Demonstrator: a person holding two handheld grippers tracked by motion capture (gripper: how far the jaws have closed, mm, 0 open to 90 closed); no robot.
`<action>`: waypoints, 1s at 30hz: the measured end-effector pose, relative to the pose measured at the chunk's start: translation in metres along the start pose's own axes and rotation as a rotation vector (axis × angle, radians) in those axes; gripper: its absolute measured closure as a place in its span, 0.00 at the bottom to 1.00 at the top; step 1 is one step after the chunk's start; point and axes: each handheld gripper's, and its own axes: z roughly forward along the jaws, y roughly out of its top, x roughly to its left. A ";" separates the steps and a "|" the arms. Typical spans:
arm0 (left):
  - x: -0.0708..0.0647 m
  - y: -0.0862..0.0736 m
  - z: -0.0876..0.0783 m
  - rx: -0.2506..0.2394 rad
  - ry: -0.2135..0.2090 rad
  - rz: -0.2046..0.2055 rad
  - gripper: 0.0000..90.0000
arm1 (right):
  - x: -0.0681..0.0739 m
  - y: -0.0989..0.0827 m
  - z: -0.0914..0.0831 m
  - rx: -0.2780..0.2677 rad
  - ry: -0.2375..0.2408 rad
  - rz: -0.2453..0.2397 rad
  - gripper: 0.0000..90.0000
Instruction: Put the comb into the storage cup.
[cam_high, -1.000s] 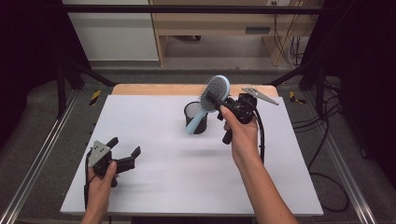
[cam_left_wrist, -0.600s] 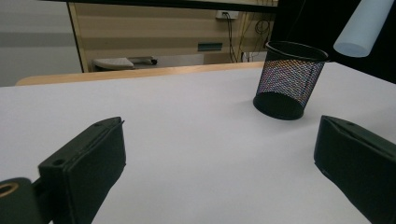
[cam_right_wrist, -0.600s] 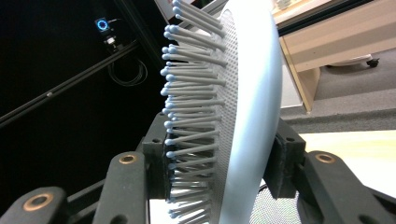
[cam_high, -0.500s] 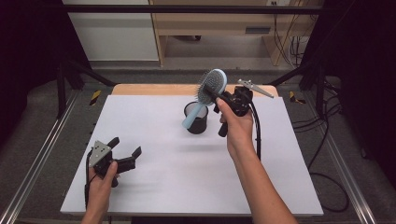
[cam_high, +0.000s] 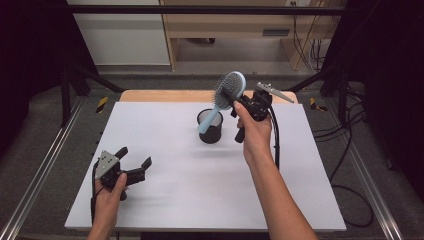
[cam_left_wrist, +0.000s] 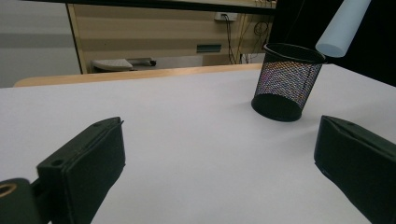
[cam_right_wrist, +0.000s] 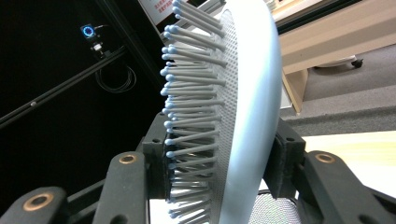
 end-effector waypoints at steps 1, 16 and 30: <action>0.000 0.000 0.000 0.000 0.001 -0.001 0.02 | 0.000 0.000 0.000 -0.002 -0.001 0.000 0.58; -0.001 -0.001 0.001 0.000 -0.007 -0.009 0.02 | -0.001 0.006 0.004 -0.020 0.005 0.002 0.58; 0.001 0.000 0.000 -0.004 -0.008 -0.023 0.02 | 0.005 0.010 0.010 -0.032 -0.003 -0.004 0.58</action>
